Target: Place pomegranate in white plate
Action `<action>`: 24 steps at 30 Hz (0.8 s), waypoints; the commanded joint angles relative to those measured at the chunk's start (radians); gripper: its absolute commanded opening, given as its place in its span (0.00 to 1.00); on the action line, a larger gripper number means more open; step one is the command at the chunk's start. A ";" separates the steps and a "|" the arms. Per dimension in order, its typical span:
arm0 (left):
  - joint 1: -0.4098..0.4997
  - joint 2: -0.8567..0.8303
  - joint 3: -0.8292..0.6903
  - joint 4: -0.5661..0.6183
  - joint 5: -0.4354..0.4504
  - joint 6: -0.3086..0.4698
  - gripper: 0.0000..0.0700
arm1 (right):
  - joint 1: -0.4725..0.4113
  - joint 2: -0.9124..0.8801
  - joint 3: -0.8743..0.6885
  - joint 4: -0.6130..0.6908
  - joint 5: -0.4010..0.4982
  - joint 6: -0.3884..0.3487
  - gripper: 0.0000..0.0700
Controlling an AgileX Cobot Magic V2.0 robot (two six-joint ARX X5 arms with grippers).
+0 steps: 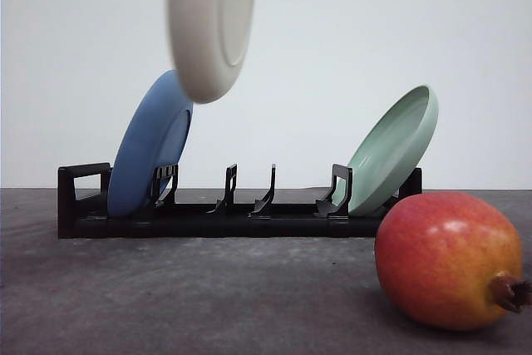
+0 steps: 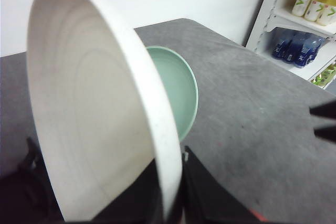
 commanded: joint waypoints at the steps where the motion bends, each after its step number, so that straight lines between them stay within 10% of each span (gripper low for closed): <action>1: -0.012 -0.057 -0.036 0.025 -0.001 -0.013 0.01 | 0.004 0.003 0.017 0.012 0.002 0.003 0.55; 6: -0.016 -0.201 -0.141 -0.038 0.012 0.022 0.00 | 0.004 0.003 0.017 0.012 0.004 0.003 0.55; 14: -0.084 -0.200 -0.144 -0.340 0.026 0.377 0.00 | 0.004 0.003 0.017 0.012 0.004 0.003 0.55; 24: -0.235 0.066 -0.143 -0.363 -0.150 0.621 0.00 | 0.004 0.003 0.017 0.012 0.005 0.003 0.55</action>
